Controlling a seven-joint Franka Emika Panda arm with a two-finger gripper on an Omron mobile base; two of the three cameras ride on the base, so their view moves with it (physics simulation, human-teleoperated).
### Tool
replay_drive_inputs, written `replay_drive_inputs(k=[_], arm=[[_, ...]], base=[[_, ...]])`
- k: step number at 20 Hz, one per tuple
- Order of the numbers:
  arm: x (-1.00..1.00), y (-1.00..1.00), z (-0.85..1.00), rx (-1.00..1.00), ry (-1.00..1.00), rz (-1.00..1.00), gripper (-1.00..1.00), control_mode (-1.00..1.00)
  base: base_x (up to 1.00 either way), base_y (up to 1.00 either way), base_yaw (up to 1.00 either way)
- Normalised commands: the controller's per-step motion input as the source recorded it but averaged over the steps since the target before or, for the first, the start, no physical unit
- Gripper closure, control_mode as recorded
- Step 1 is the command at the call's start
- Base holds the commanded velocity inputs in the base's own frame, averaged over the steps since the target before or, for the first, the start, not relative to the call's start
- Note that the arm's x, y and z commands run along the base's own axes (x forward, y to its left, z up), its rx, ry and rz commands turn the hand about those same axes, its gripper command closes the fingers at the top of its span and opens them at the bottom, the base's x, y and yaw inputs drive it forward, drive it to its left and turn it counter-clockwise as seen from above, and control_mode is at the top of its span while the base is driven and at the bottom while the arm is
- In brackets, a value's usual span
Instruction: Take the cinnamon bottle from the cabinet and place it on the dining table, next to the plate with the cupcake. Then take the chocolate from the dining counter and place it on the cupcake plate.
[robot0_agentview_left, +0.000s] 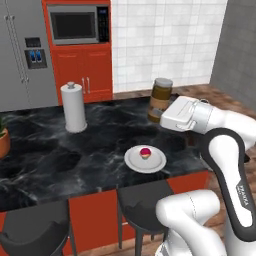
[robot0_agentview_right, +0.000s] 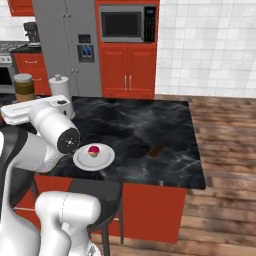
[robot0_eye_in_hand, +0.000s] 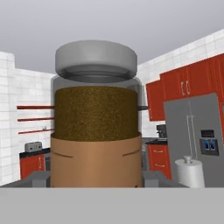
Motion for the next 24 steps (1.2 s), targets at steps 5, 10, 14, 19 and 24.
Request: replay_drive_inputs(k=[5,10,14,19,24], arm=[[0.0,0.0,0.0,0.0,0.0,0.0,1.0,1.0],[0.0,0.0,0.0,0.0,0.0,0.0,1.0,1.0],[0.0,0.0,0.0,0.0,0.0,0.0,1.0,1.0],[0.0,0.0,0.0,0.0,0.0,0.0,1.0,1.0],[0.06,-0.72,-0.28,0.01,0.01,0.04,1.0,-1.0]], base=[[0.67,0.0,0.0],[0.41,-0.04,0.0],[0.01,-0.03,0.0],[0.1,-0.35,0.0],[0.0,-0.13,0.0]])
